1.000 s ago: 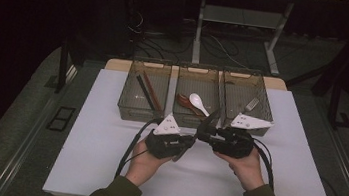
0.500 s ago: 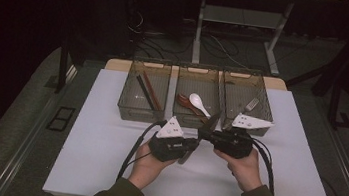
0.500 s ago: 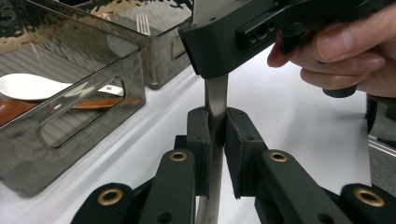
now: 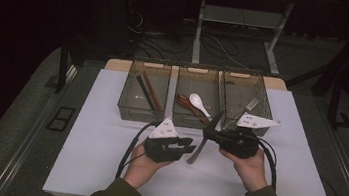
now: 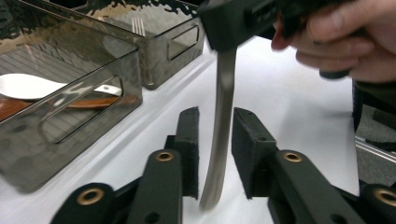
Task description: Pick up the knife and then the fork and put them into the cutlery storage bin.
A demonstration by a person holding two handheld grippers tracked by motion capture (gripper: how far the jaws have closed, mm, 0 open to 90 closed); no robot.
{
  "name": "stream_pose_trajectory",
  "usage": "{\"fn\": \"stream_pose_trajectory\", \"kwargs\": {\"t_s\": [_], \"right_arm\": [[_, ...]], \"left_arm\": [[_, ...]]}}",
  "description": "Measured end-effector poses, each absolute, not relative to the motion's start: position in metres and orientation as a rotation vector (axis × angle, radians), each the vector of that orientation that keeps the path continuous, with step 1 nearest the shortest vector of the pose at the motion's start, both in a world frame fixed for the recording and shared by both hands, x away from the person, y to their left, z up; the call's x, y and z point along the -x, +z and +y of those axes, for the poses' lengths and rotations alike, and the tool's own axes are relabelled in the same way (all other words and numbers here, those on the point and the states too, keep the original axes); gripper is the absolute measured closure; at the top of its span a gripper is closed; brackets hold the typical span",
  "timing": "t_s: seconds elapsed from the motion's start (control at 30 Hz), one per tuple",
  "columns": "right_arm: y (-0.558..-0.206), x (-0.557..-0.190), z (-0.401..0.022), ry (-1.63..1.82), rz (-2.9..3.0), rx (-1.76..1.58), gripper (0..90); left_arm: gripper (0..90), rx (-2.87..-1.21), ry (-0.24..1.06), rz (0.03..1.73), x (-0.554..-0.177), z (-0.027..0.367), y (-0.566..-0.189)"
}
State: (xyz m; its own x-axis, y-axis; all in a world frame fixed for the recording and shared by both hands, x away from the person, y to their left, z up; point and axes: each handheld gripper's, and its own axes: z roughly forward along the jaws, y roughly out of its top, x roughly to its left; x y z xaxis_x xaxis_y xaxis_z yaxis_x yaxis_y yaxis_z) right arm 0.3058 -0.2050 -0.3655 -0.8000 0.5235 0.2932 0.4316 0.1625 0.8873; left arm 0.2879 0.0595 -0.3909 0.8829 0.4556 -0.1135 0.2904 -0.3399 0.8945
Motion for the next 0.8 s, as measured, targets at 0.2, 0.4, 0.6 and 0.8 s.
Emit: {"fn": "stream_pose_trajectory", "kwargs": {"t_s": [0.2,0.4,0.6,0.8], "right_arm": [[-0.354,-0.307,-0.224,1.702,2.293,-0.985,88.7],[-0.337,-0.311,-0.25,1.665,2.234,-1.026,88.8],[-0.315,-0.318,-0.283,1.676,2.134,-1.072,88.8],[-0.298,-0.332,-0.309,1.618,2.056,-1.122,88.7]], "left_arm": [[58.7,-1.955,0.225,0.539,-0.281,0.085,-0.392],[49.3,-1.975,0.233,0.542,-0.275,0.109,-0.4],[40.8,-1.983,0.232,0.558,-0.27,0.134,-0.409],[34.6,-1.98,0.219,0.584,-0.268,0.155,-0.416]]}}
